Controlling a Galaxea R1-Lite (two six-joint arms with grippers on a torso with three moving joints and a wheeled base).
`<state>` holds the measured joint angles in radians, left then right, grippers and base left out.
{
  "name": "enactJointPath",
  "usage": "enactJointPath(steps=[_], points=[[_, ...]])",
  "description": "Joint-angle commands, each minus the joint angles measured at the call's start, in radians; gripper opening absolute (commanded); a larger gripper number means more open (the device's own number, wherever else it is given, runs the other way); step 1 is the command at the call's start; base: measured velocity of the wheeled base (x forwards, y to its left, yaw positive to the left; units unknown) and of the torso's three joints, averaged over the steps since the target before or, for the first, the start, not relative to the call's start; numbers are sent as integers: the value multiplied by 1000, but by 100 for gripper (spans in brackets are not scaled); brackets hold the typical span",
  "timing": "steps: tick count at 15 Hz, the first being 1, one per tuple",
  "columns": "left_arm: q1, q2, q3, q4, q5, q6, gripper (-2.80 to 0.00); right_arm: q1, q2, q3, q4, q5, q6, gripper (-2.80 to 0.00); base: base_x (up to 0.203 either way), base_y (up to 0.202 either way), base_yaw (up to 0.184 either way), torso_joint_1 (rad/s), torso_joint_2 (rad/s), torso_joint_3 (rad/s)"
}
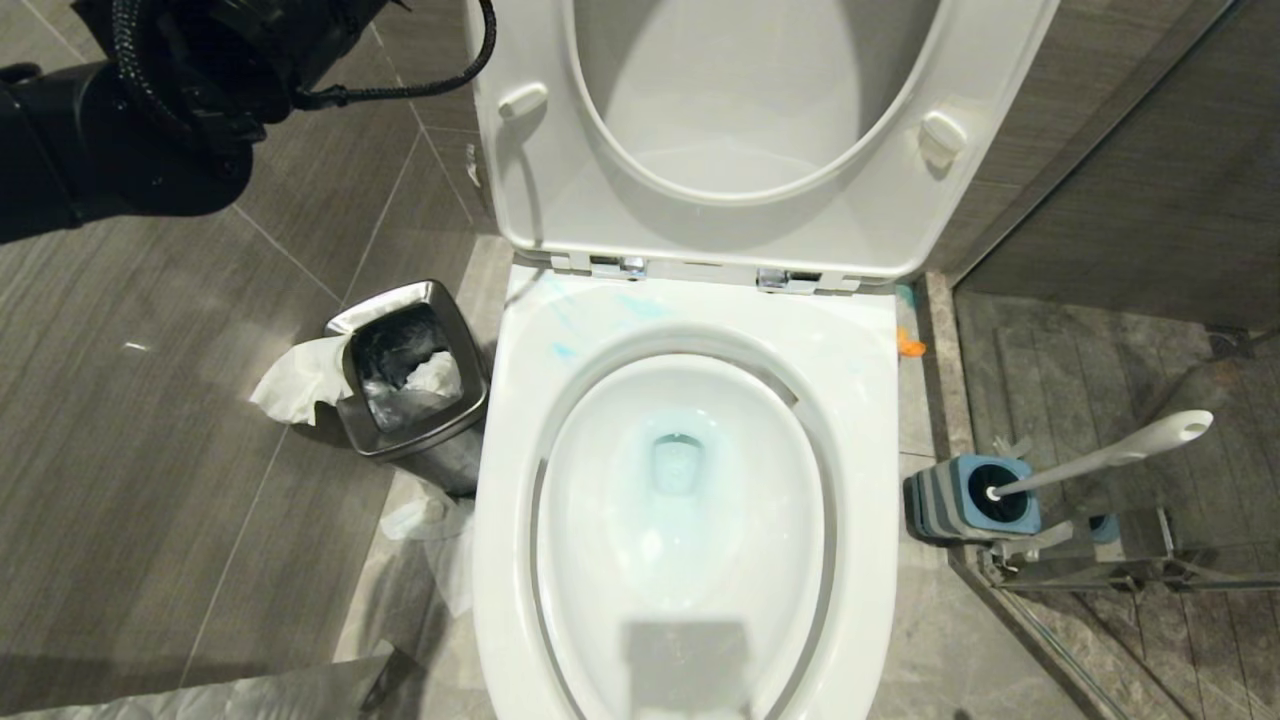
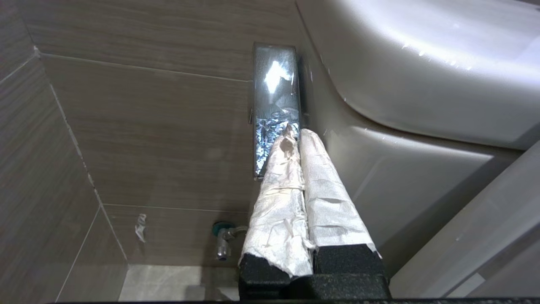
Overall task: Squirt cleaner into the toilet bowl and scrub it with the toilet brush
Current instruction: Flush the toilet
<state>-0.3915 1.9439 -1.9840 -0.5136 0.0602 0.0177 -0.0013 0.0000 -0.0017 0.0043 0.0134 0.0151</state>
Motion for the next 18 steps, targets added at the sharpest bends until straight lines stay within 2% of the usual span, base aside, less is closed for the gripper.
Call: enactJointPath(steps=[1, 18], points=[[0, 45, 1, 10, 7, 1, -280, 1, 2, 0, 0, 0, 0, -280, 0, 0, 0, 0, 0, 0], [3, 15, 1, 24, 6, 1, -280, 0, 0, 0, 0, 0, 0, -280, 0, 0, 0, 0, 0, 0]])
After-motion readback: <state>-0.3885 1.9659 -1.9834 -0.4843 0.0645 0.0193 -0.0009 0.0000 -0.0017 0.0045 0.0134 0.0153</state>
